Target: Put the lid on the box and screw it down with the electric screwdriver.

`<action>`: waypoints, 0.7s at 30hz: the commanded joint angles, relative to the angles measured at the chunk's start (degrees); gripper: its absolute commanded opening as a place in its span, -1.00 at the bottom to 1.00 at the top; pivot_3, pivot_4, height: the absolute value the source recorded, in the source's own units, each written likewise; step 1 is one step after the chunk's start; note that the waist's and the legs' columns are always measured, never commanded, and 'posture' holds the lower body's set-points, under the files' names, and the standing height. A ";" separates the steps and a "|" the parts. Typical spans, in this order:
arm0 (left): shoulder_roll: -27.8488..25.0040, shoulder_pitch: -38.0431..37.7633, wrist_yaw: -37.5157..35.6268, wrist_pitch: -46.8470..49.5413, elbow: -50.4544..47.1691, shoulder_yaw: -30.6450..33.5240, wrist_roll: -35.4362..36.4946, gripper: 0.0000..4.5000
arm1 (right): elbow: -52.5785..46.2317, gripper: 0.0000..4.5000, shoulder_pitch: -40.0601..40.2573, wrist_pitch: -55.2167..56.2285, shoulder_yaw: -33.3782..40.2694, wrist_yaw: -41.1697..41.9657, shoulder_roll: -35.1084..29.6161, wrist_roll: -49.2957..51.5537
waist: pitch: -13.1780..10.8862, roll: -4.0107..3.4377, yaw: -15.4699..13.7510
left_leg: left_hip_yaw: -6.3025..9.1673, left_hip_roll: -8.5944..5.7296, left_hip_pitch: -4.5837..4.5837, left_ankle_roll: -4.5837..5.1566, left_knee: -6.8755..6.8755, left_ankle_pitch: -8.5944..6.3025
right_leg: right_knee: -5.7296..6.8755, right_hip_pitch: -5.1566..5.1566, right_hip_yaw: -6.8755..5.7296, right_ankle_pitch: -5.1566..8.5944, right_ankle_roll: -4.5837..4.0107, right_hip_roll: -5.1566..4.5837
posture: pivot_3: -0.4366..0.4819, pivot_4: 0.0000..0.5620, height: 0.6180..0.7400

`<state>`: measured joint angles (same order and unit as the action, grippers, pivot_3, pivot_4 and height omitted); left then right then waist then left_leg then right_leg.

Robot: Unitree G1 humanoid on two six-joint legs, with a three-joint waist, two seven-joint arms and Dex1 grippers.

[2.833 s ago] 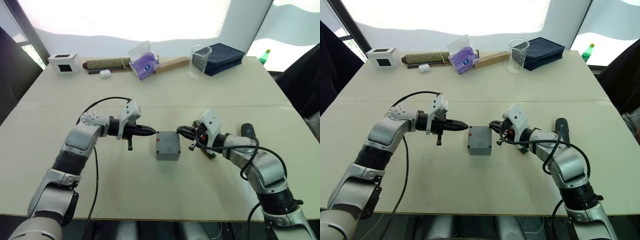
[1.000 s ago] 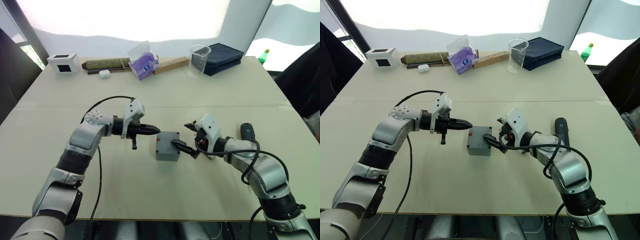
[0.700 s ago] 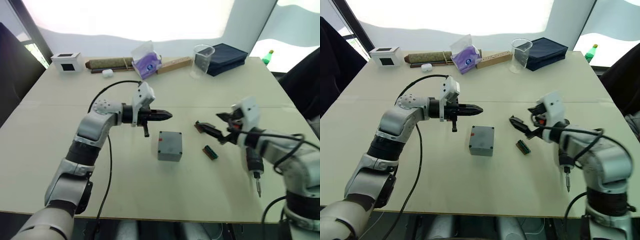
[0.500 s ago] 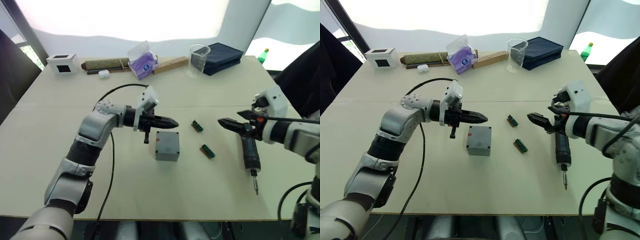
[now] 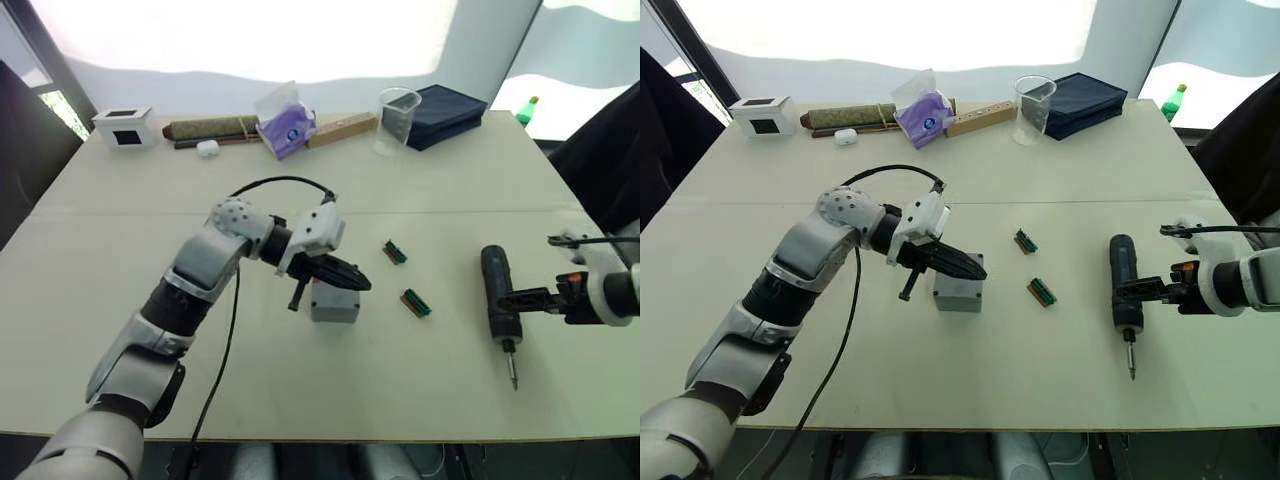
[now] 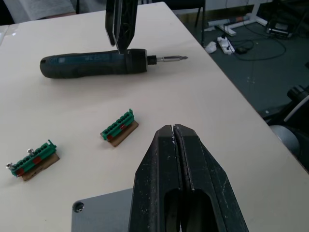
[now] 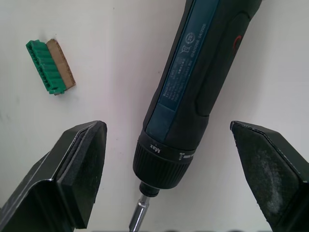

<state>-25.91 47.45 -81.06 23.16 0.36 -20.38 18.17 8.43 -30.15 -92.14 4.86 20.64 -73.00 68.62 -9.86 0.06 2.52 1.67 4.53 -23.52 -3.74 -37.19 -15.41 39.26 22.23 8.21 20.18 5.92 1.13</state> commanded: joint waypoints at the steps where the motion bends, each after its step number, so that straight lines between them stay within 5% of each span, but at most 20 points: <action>1: -0.29 -0.56 0.63 0.31 -3.17 0.35 0.66 -1.00 | 1.15 0.99 -2.92 -0.36 -3.97 1.12 -1.45 0.83 | -0.01 0.01 -0.06 | 0.01 0.01 0.00 0.00 0.00 0.00 | 0.00 0.01 0.00 0.00 0.00 0.00 | -0.05 -0.47 1.00; 17: 0.43 -3.47 6.95 -0.28 -3.66 0.80 -0.60 -1.00 | 4.56 0.99 -11.26 -0.36 -20.32 7.86 4.29 -14.47 | 0.00 0.06 0.04 | 0.00 0.04 0.01 0.00 -0.04 0.00 | 0.01 0.01 0.00 0.00 0.00 0.02 | -0.05 -0.47 1.00; 21: 0.95 -3.37 8.24 -0.81 -2.76 0.75 -1.04 -1.00 | 0.87 0.52 -12.45 -0.36 -26.21 11.28 4.79 -16.98 | 0.01 0.09 0.06 | 0.00 0.05 0.01 0.00 -0.13 0.00 | 0.01 -0.03 0.00 -0.01 0.00 0.02 | -0.05 -0.47 1.00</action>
<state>-25.30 43.48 -73.56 23.21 -2.09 -20.88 17.12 11.44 -43.03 -92.21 -17.58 29.93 -68.97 52.76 -9.85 0.16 2.58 1.67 4.57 -23.50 -3.74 -37.31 -15.41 39.27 22.21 8.21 20.17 5.92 1.15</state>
